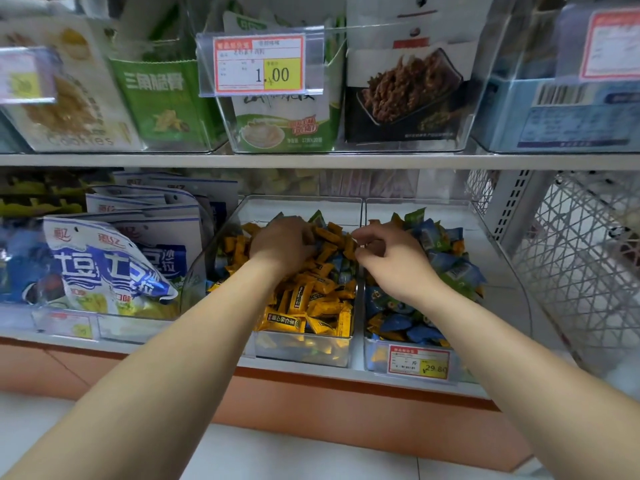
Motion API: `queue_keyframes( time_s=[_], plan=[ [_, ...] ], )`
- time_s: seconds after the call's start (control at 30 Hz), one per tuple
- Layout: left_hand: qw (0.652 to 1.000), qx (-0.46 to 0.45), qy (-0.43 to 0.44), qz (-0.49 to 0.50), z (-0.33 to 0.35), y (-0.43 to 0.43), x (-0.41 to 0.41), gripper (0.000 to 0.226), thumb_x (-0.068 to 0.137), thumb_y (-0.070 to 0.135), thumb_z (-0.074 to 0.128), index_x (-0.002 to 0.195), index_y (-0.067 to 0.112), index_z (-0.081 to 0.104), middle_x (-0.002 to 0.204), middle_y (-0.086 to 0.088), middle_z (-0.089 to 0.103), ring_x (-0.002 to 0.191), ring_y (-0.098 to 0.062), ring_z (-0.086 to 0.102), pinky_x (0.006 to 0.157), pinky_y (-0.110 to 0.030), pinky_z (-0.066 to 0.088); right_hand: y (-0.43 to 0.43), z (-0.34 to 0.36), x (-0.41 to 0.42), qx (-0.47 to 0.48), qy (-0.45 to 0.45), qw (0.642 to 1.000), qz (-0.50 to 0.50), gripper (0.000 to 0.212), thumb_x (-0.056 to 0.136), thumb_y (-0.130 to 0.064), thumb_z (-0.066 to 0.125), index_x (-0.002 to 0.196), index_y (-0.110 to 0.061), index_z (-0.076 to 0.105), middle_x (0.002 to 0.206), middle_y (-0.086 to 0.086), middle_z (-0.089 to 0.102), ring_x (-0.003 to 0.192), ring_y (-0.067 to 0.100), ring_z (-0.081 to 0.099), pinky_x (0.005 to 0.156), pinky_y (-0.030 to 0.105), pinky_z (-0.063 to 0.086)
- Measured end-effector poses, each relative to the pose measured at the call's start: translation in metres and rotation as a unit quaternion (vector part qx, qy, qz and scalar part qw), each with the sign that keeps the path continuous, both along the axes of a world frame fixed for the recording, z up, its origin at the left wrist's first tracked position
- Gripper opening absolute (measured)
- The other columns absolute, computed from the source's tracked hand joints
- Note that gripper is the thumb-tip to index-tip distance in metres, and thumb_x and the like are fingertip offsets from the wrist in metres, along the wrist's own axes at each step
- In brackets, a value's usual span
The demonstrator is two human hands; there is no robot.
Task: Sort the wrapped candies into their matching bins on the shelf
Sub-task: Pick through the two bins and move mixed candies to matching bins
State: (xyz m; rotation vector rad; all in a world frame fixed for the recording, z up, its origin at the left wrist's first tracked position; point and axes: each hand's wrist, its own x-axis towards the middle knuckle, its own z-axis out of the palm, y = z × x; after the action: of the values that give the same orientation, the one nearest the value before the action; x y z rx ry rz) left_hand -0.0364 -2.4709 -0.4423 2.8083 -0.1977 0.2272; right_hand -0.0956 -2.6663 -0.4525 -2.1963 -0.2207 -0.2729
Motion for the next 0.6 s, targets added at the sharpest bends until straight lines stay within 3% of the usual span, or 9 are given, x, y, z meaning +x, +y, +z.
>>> queue_keyframes(
  time_s=[0.07,0.13,0.23,0.3,0.37,0.4,0.47,0.53,0.6],
  plan=[
    [0.998,-0.039,-0.041,-0.006,0.002,0.004,-0.007,0.016,0.092,0.037,0.066,0.103,0.028,0.072,0.101,0.005,0.070,0.087,-0.014,0.061,0.066,-0.027,0.045,0.001,0.002,0.000,0.006,-0.007,1.000,-0.001,0.030,0.093,-0.024,0.061,0.123,-0.029,0.062,0.117,-0.009,0.060,0.110,0.012,0.058,0.092,0.027,0.048],
    [0.981,-0.167,-0.100,-0.018,0.010,0.005,-0.019,0.005,0.091,0.033,0.068,0.093,0.032,0.072,0.089,0.015,0.068,0.083,-0.007,0.062,0.064,-0.021,0.045,0.003,0.004,-0.001,-0.002,-0.014,1.000,-0.003,0.039,0.094,-0.027,0.061,0.133,-0.032,0.056,0.129,-0.004,0.057,0.119,0.016,0.054,0.102,0.038,0.047],
    [0.910,-0.391,-0.102,-0.098,0.022,-0.006,-0.040,0.014,0.086,0.023,0.071,0.084,0.036,0.068,0.080,0.017,0.071,0.082,-0.001,0.067,0.070,-0.014,0.049,0.007,0.012,-0.003,0.037,0.005,0.998,0.046,0.056,0.096,-0.036,0.059,0.148,-0.040,0.037,0.144,-0.003,0.048,0.131,0.014,0.046,0.110,0.039,0.039],
    [0.861,-0.481,-0.058,-0.157,0.024,-0.015,-0.051,0.017,0.086,0.017,0.070,0.088,0.034,0.069,0.082,0.014,0.074,0.082,-0.002,0.069,0.072,-0.014,0.052,0.008,0.018,-0.006,0.105,-0.009,0.991,0.079,0.046,0.096,-0.031,0.061,0.140,-0.037,0.047,0.131,-0.004,0.059,0.119,0.010,0.056,0.104,0.037,0.047],
    [0.836,-0.523,-0.006,-0.167,0.025,-0.016,-0.052,0.018,0.092,0.012,0.066,0.096,0.028,0.072,0.093,0.006,0.076,0.089,-0.009,0.072,0.080,-0.022,0.057,0.000,0.023,-0.006,0.126,-0.049,0.990,0.044,0.031,0.092,-0.026,0.067,0.122,-0.030,0.059,0.115,-0.005,0.066,0.106,0.012,0.063,0.092,0.036,0.053],
    [0.846,-0.509,0.004,-0.158,0.023,-0.015,-0.049,0.017,0.094,0.010,0.063,0.100,0.023,0.072,0.098,0.002,0.076,0.091,-0.013,0.072,0.085,-0.027,0.057,-0.007,0.024,-0.005,0.127,-0.058,0.990,0.010,0.028,0.090,-0.027,0.069,0.117,-0.028,0.060,0.111,-0.004,0.067,0.104,0.015,0.063,0.087,0.034,0.052],
    [0.923,-0.359,-0.016,-0.139,0.016,-0.014,-0.038,0.017,0.096,0.011,0.061,0.104,0.021,0.073,0.101,0.008,0.073,0.092,-0.006,0.068,0.090,-0.025,0.054,-0.029,0.024,-0.004,0.095,-0.050,0.991,-0.075,0.028,0.088,-0.032,0.069,0.115,-0.028,0.062,0.109,-0.004,0.066,0.102,0.020,0.062,0.079,0.028,0.047],
    [0.972,-0.166,0.020,-0.163,0.007,-0.017,-0.029,0.017,0.094,0.019,0.063,0.107,0.025,0.073,0.103,0.015,0.066,0.093,-0.001,0.060,0.088,-0.023,0.050,-0.049,0.020,-0.006,-0.045,-0.005,0.988,-0.146,0.035,0.087,-0.042,0.066,0.120,-0.031,0.060,0.108,0.000,0.063,0.106,0.027,0.059,0.076,0.028,0.045],
    [0.979,-0.040,0.072,-0.189,-0.002,-0.021,-0.023,0.025,0.090,0.034,0.069,0.113,0.027,0.070,0.107,0.012,0.063,0.100,-0.008,0.058,0.085,-0.027,0.049,-0.061,0.015,-0.012,-0.213,0.027,0.961,-0.176,0.058,0.085,-0.056,0.060,0.137,-0.033,0.048,0.119,0.010,0.054,0.116,0.035,0.050,0.086,0.037,0.045]
  ],
)
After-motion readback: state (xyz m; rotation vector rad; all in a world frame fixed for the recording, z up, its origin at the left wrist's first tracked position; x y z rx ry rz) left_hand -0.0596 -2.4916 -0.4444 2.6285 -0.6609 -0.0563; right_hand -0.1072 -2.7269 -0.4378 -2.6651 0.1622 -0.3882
